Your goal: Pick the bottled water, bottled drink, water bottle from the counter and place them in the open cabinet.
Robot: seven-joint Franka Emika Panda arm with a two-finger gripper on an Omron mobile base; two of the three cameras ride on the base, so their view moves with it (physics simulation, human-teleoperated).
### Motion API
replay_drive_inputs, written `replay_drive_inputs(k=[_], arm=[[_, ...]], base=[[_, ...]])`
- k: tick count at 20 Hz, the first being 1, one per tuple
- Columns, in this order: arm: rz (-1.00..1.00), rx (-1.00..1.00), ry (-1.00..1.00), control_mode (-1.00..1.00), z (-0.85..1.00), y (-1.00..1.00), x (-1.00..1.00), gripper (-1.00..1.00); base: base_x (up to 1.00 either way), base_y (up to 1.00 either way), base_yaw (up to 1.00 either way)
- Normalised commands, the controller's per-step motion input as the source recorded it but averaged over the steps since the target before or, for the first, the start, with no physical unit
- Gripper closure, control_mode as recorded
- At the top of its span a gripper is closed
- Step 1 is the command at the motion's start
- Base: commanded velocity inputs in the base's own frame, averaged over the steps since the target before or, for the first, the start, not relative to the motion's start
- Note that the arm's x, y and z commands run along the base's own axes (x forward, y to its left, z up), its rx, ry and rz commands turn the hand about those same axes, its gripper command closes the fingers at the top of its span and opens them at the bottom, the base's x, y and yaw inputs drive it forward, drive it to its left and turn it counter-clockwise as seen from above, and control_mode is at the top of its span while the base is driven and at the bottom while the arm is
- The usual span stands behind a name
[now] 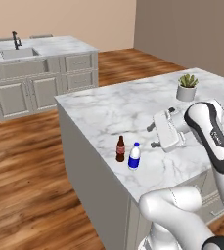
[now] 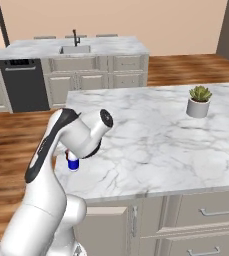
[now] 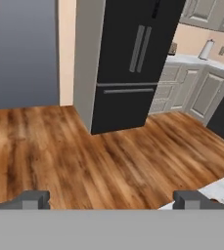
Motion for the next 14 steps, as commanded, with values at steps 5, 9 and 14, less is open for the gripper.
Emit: replay_drive_inputs(k=[5, 9, 14], arm=[[0.00, -0.01, 0.04, -1.00, -0.13, 0.22, 0.26, -1.00], [0.00, -0.01, 0.09, -1.00, -0.18, 0.08, 0.33, -1.00], [0.00, 0.00, 0.06, -1.00, -0.16, 0.01, 0.30, -1.00]], base=[[0.00, 0.00, 0.00], [0.00, 0.00, 0.00], [0.00, 0.00, 0.00]])
